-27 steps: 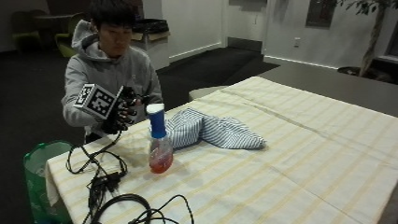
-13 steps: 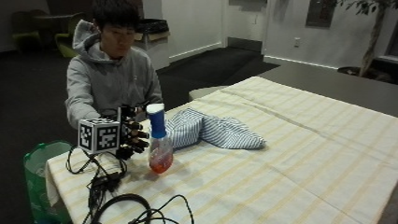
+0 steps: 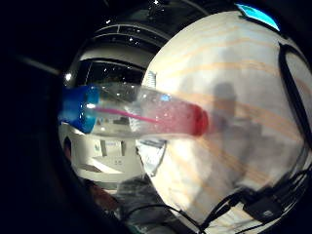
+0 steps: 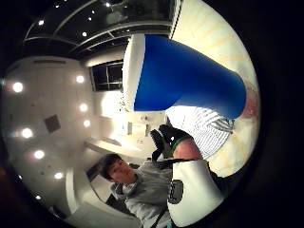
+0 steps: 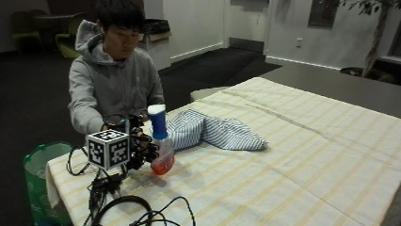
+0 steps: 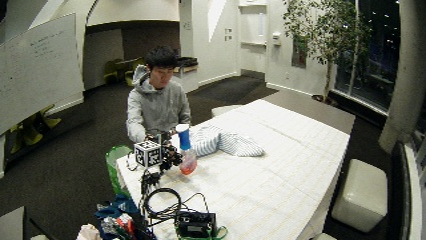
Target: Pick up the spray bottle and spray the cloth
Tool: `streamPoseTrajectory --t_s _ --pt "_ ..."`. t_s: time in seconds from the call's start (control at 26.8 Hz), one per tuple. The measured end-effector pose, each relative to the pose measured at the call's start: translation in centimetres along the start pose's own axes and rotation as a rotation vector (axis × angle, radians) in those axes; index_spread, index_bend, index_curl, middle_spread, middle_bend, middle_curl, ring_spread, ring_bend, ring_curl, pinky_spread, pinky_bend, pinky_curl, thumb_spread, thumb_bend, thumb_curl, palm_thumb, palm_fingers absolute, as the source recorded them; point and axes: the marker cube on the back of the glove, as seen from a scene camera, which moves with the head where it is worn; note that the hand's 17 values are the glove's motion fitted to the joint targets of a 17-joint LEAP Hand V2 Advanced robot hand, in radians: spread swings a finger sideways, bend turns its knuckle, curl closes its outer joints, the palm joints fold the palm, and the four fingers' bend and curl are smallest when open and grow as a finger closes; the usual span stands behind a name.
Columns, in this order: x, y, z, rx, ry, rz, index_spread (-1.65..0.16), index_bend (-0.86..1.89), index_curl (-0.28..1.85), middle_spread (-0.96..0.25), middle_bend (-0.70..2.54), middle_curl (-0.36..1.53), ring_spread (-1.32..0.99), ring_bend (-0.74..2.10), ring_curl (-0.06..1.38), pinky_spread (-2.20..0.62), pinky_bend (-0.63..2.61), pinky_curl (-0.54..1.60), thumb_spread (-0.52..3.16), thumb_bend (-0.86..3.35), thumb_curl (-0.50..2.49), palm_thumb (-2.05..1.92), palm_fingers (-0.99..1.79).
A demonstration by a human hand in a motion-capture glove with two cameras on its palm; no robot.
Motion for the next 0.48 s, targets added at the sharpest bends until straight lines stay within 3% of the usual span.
streamPoseTrajectory --t_s 0.48 --pt "0.6 -2.5 2.1 -0.161 -0.09 -0.047 -0.42 0.07 0.04 -0.08 0.22 0.3 -0.02 0.27 0.24 0.22 0.45 0.33 0.81 -0.03 0.34 0.67 -0.12"
